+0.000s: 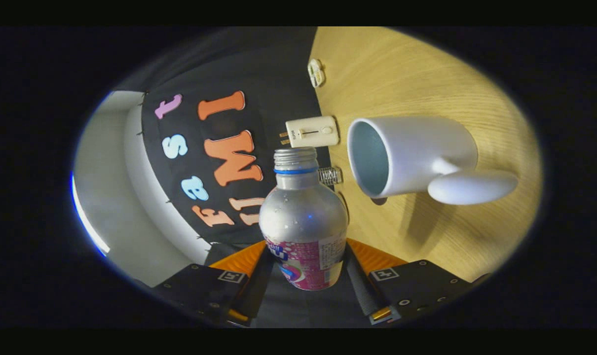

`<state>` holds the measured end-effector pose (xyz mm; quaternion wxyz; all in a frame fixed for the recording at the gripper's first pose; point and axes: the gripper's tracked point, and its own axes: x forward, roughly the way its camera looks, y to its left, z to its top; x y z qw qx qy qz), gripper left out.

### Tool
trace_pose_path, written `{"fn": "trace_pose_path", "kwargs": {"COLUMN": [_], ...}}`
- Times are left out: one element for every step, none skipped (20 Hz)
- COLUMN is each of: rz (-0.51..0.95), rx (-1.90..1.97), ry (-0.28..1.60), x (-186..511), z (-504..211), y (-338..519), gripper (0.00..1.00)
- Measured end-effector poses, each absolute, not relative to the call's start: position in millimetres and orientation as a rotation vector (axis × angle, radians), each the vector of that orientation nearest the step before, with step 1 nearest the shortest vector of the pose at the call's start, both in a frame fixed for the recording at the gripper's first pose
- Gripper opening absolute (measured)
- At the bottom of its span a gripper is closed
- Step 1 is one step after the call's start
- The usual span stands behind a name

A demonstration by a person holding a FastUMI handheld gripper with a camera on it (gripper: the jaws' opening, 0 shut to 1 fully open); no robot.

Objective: Take the bottle from table, then pour the juice into the cup, finally place the bottle on the coaster

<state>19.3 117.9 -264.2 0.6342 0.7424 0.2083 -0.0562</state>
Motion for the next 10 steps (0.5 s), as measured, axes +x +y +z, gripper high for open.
{"fn": "trace_pose_path", "kwargs": {"rz": [-0.129, -0.128, -0.123, -0.119, -0.115, -0.108, -0.100, -0.090, -0.080, -0.070], "rx": [1.628, 1.555, 1.479, 1.402, 1.327, 1.255, 1.184, 1.114, 1.046, 0.979], "ry": [0.477, 0.478, 0.478, 0.475, 0.469, 0.459, 0.452, 0.443, 0.437, 0.428], "x": [19.8, 18.1, 19.4, 21.7, 24.2, 27.4, 31.7, 34.1, 38.2, 41.6], "z": [-263.6, -263.4, -261.6, -260.1, -258.5, -254.2, -250.7, -246.6, -242.2, -239.3], "y": [114.4, 111.9, 108.7, 106.2, 103.5, 100.5, 97.9, 95.1, 92.9, 91.1], "gripper": [0.77, 0.77, 0.77, 0.77, 0.77, 0.77, 0.77, 0.77, 0.77, 0.77]}}
